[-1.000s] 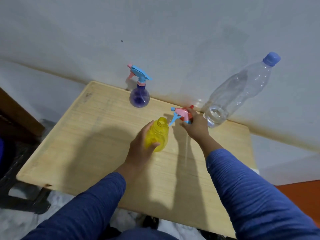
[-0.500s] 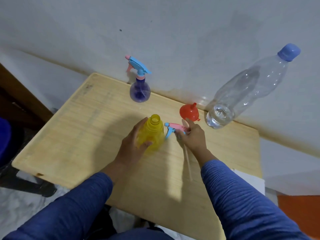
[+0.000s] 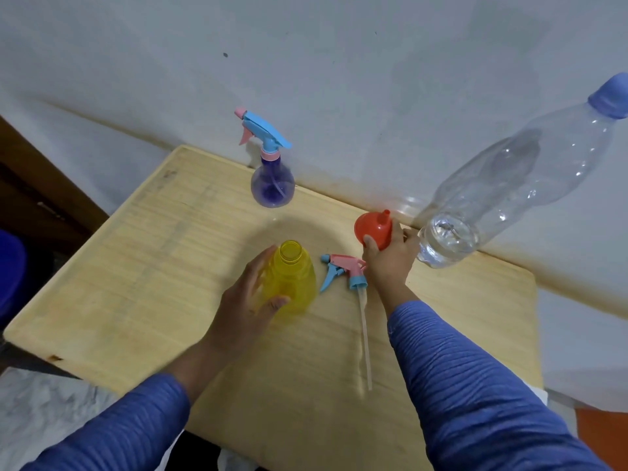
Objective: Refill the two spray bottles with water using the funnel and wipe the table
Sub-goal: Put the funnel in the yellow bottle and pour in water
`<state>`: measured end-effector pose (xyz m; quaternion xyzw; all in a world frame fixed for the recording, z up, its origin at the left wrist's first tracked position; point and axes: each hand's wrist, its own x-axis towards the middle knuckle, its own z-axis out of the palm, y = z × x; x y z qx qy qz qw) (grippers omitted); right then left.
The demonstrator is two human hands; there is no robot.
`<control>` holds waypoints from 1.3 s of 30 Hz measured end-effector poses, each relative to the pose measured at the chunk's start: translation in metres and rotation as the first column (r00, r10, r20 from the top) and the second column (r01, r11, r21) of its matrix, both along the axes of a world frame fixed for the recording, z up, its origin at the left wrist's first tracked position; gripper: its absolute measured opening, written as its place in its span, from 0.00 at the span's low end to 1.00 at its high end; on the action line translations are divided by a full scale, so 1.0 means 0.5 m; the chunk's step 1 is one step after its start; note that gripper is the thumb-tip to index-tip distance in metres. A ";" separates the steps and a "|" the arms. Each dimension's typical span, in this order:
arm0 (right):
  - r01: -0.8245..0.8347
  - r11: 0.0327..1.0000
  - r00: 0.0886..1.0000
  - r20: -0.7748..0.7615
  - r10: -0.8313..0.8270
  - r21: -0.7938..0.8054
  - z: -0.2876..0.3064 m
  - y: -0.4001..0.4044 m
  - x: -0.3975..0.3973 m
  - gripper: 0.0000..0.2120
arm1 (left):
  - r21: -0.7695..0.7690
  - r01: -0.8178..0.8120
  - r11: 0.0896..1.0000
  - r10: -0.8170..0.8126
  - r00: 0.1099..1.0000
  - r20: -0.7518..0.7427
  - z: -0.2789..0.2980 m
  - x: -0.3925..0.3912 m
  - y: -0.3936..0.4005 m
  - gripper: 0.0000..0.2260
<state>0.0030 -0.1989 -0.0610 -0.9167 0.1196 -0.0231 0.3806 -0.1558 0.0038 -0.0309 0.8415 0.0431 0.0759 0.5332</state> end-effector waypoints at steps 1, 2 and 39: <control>0.002 1.000 1.000 -0.011 -0.001 0.013 -0.002 0.002 0.001 0.33 | -0.002 0.001 1.000 -0.001 1.000 -0.002 0.002 0.000 -0.001 0.30; 0.002 1.000 1.000 -0.022 -0.001 0.029 -0.003 0.003 0.002 0.33 | -0.001 0.001 1.000 -0.001 1.000 -0.005 0.003 0.000 -0.001 0.29; -0.485 0.829 0.832 0.441 0.338 0.279 0.334 0.034 -0.187 0.26 | -0.069 0.038 0.997 -0.034 0.998 0.057 0.033 -0.015 -0.005 0.33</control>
